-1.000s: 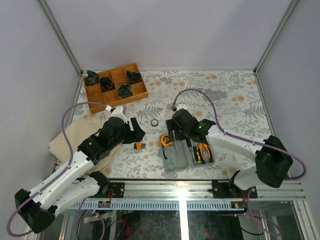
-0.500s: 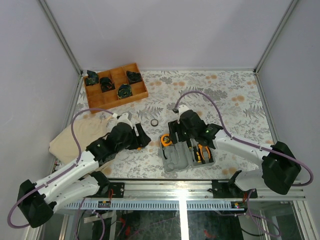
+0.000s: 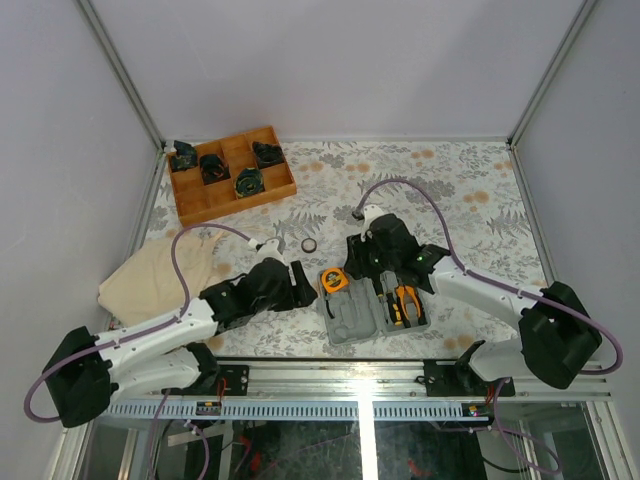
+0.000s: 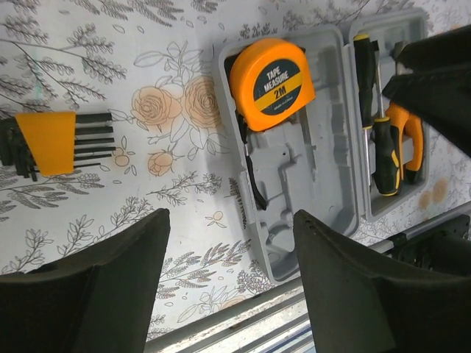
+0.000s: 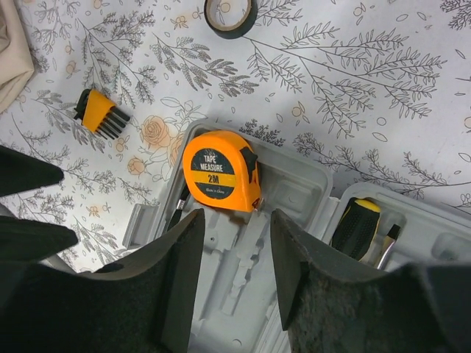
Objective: Sort the tools into containers
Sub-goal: Place the engineering item in the storage box.
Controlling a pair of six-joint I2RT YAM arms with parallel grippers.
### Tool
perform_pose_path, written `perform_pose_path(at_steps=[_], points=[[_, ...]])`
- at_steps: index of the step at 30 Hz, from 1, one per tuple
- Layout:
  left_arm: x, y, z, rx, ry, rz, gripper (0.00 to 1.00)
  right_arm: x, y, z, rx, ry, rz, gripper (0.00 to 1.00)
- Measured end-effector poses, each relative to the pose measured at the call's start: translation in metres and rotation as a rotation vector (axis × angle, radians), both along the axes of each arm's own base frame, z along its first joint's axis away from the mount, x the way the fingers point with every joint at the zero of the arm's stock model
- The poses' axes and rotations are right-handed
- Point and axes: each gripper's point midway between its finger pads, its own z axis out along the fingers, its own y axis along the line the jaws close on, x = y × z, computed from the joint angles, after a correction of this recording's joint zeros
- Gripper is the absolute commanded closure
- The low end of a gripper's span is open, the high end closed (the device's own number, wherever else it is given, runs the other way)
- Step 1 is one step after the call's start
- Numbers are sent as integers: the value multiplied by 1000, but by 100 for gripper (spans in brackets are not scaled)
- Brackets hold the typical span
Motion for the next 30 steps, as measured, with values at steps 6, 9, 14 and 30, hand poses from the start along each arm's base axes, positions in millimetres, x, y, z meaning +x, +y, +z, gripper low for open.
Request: perform_pose_path(at_steps=[6,9,14,30], points=[[-7,-12,-14,1,28,-21,34,11,-2,0,42,18,-26,54],[-9,-19,-16,-13,31,-28,34,15,-1,-5,52,36,-32,54],[-10,-25,-25,-21,45,-25,38,13,5,-21,42,95,-12,56],[-5,-27,-53,8,76,9,57,2,17,-52,29,213,55,57]])
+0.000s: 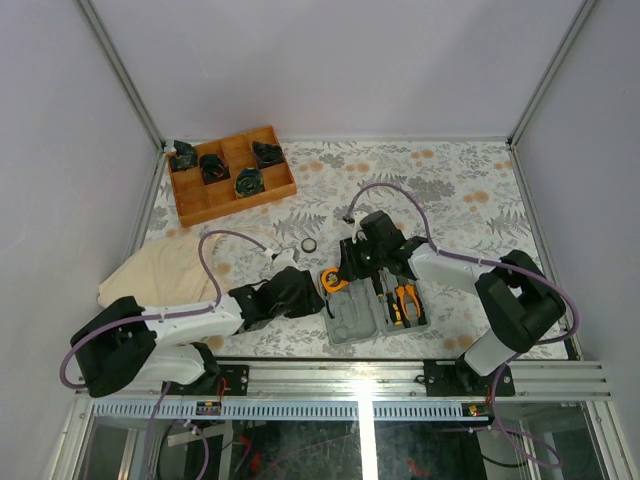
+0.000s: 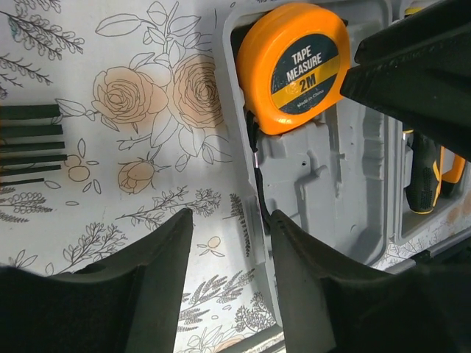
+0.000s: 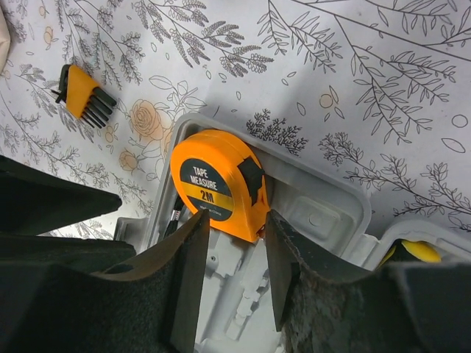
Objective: Sort the tools into containers
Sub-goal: Place the engineering item in the storage box.
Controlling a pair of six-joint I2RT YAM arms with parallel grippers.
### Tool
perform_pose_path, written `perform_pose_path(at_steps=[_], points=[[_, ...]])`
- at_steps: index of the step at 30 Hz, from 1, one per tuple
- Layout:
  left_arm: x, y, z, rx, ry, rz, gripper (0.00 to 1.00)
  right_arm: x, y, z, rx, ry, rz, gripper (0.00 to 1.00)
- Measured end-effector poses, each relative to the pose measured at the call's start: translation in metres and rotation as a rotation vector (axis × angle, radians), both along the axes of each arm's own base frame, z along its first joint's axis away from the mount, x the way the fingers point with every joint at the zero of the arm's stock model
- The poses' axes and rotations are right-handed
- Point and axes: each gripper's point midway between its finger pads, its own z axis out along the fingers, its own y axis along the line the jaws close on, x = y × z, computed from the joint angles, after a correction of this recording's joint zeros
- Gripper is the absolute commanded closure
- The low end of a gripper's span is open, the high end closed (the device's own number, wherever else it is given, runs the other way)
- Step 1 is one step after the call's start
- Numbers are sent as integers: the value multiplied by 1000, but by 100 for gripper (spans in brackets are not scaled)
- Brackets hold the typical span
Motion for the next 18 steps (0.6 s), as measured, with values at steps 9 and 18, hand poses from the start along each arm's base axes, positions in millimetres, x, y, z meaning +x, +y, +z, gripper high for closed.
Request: perform_pose_path(at_steps=[9,18], points=[[-1,-10,-15,-19,30,-13,67,-7,1,-4,2,36,17,60],[0,-15,-17,-34,31,-19,69,-13,-1,-3,-23,108,0,66]])
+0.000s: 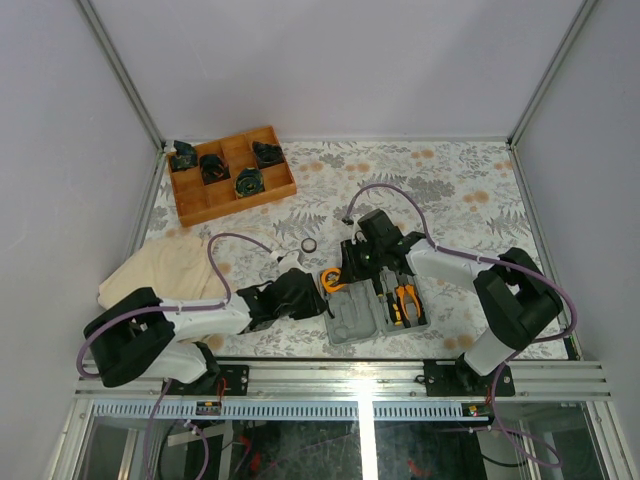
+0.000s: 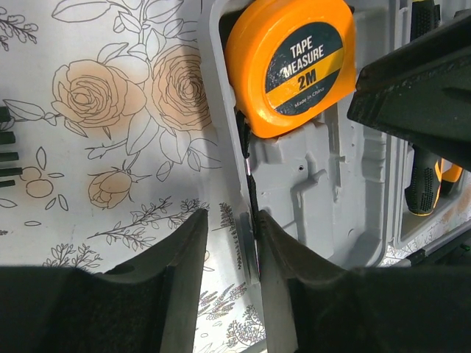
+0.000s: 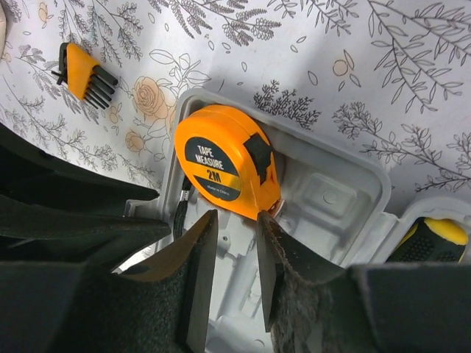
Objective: Sort the tools into containers
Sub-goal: Place the engineering item in the storage box.
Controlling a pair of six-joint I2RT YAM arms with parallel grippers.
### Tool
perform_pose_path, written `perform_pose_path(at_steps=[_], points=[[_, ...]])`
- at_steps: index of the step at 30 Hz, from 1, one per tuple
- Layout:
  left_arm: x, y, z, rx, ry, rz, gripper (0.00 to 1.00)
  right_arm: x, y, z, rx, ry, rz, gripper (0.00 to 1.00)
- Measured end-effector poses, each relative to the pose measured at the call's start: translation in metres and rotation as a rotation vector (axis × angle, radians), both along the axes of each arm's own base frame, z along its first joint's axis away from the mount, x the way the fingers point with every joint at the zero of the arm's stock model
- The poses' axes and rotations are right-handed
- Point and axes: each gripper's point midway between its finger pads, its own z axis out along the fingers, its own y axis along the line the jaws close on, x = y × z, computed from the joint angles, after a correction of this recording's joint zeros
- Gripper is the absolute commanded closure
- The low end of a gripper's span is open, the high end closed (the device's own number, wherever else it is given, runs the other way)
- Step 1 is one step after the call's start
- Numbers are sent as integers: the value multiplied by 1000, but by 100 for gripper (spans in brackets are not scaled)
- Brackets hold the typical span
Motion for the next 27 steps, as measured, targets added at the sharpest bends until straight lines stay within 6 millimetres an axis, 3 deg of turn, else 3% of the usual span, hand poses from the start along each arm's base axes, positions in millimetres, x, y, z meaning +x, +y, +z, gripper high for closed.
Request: perform_pose_path(at_steps=[12,16,21,27], points=[[0,-2,-2,-3,3,-4,71,-12,2,1,19,94,-30,70],[0,-2,-2,-4,3,-5,71,-12,1,0,18,90,-34,64],[0,-2,-2,-4,3,-5,71,-7,-5,7,15,19,-43,49],[0,-3,-2,-5,3,-6,72,9,-1,26,50,-103,-32,47]])
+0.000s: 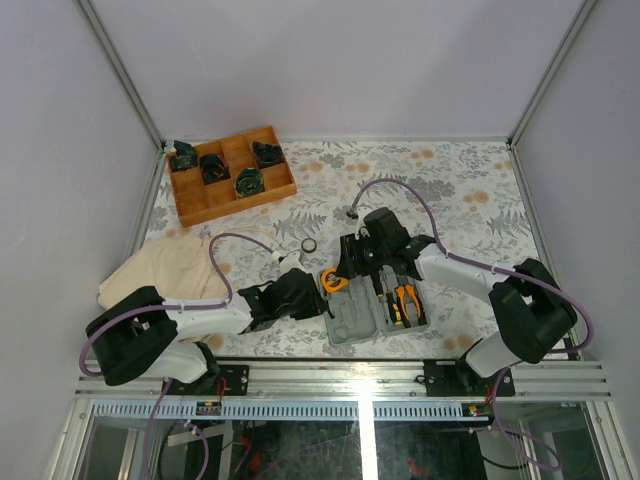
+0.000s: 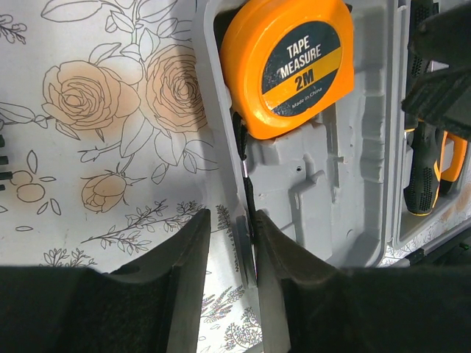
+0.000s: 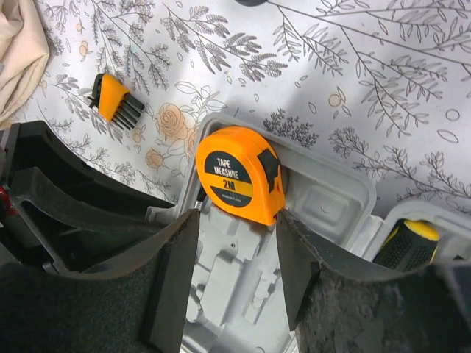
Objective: Sort the tools into containers
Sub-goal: Place the engineering item in the storage box.
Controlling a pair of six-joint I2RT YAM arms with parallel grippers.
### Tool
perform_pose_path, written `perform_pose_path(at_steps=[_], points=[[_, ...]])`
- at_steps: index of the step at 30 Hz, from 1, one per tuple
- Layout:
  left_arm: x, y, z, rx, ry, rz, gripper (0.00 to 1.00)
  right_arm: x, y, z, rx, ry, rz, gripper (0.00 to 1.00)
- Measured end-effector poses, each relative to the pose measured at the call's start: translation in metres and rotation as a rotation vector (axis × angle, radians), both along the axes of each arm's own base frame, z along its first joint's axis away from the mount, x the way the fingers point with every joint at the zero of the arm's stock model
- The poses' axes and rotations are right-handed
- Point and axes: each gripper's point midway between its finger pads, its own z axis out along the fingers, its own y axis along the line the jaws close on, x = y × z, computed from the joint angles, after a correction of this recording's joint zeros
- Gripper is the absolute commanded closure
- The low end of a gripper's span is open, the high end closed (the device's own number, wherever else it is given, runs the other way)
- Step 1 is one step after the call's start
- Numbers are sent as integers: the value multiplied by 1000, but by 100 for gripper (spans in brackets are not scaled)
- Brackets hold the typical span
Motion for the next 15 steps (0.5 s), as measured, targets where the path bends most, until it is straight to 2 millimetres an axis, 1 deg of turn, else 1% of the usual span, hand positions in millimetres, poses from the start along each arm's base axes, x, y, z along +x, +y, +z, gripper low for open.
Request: perform_pose_path(at_steps=[3,6,10,15], points=[[0,0,0,-1,0,0,73,4,4,-2,9,-17,12,47],[0,0,0,-2,0,-1,73,5,7,-8,14,-11,23,48],[0,-1,0,-3,0,-1,73,4,9,-19,9,11,31,49],[0,-1,0,-3,0,-2,74,-1,10,-25,13,35,45,52]])
